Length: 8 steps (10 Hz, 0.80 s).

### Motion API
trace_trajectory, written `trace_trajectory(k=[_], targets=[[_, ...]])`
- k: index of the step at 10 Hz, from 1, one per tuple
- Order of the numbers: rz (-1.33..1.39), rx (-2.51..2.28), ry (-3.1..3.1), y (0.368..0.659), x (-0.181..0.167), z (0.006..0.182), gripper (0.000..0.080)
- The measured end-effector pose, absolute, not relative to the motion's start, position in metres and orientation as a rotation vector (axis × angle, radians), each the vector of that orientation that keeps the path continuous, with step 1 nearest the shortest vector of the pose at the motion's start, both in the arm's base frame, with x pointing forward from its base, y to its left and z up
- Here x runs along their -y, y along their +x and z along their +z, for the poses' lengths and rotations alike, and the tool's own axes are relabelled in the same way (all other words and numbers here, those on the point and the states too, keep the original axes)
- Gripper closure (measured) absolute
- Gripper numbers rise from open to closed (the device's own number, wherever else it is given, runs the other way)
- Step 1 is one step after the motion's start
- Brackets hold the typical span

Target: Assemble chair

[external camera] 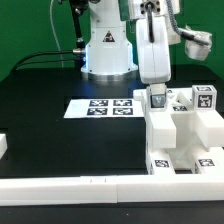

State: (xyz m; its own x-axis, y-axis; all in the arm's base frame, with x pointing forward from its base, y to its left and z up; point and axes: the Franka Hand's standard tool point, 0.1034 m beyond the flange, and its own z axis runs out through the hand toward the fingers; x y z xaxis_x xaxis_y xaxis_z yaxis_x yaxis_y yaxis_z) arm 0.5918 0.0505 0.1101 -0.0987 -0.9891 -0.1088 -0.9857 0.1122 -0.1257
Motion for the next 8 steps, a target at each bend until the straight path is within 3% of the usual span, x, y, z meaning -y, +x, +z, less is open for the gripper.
trace_trajectory(k=[1,2,3,4,8], targets=[[-0.032,-2.171,-2.042,0.5912,-0.0502,0.1096,0.052],[-0.017,-1.99,-2.234,0.5901,-0.0498,0.1099,0.0321],[-0.024,-1.821,-2.369,0.5924,-0.0478,0.1115,0.0321],[-0.031,-1.76,-2.418,0.592,-0.0484,0.111,0.0189],[-0.087,-1.165,-2.827,0.5914,-0.0474,0.1118,0.0152]])
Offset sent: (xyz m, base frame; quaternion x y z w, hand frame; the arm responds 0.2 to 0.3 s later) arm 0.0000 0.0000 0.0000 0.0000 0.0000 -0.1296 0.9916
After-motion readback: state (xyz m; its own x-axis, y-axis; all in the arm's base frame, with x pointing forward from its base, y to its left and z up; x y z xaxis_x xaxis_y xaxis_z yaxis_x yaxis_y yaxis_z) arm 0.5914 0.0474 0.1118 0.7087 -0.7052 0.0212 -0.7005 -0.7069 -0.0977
